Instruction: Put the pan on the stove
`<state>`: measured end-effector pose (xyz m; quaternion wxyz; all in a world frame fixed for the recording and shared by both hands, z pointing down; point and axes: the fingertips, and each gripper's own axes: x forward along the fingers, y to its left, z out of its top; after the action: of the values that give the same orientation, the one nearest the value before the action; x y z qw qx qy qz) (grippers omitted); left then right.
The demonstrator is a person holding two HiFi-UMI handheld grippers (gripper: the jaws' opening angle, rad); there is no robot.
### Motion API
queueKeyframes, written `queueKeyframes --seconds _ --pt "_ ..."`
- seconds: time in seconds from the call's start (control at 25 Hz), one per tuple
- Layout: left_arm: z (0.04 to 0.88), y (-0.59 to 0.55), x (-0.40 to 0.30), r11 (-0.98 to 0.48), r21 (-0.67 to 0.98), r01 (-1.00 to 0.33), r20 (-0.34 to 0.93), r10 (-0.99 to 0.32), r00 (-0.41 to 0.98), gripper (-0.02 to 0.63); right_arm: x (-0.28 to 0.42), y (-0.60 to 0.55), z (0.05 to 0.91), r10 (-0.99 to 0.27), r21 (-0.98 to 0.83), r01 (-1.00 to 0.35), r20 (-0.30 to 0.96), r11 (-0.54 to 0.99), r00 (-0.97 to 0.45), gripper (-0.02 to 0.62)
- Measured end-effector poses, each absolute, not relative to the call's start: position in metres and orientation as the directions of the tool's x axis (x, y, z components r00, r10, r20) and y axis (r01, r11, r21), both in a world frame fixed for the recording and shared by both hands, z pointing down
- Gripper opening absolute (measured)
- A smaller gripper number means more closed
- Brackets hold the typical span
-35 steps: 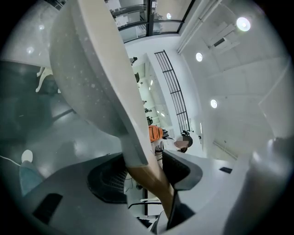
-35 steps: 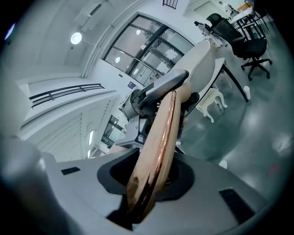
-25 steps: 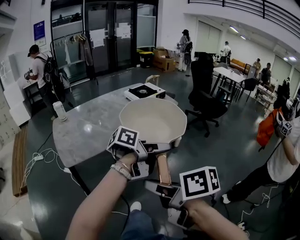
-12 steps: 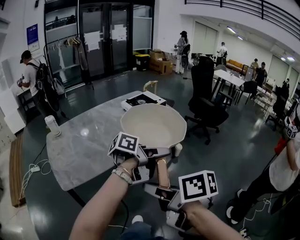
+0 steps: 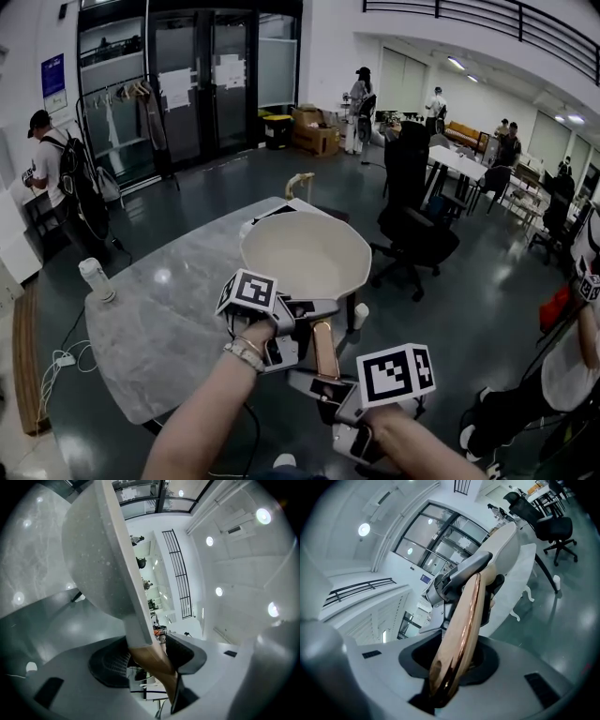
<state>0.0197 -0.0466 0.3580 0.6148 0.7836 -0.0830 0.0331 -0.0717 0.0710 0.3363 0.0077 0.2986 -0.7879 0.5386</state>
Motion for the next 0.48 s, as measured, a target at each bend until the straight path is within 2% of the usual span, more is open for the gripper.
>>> queueKeyframes --seconds 0.48 --pt "0.365 -0.11 0.023 -0.225 0.963 -0.145 0.121 -0.116 0.986 0.247 -0.063 0.01 0.345 -0.432 -0.827 -0.503 0.37 0.25 -0.823 0.118"
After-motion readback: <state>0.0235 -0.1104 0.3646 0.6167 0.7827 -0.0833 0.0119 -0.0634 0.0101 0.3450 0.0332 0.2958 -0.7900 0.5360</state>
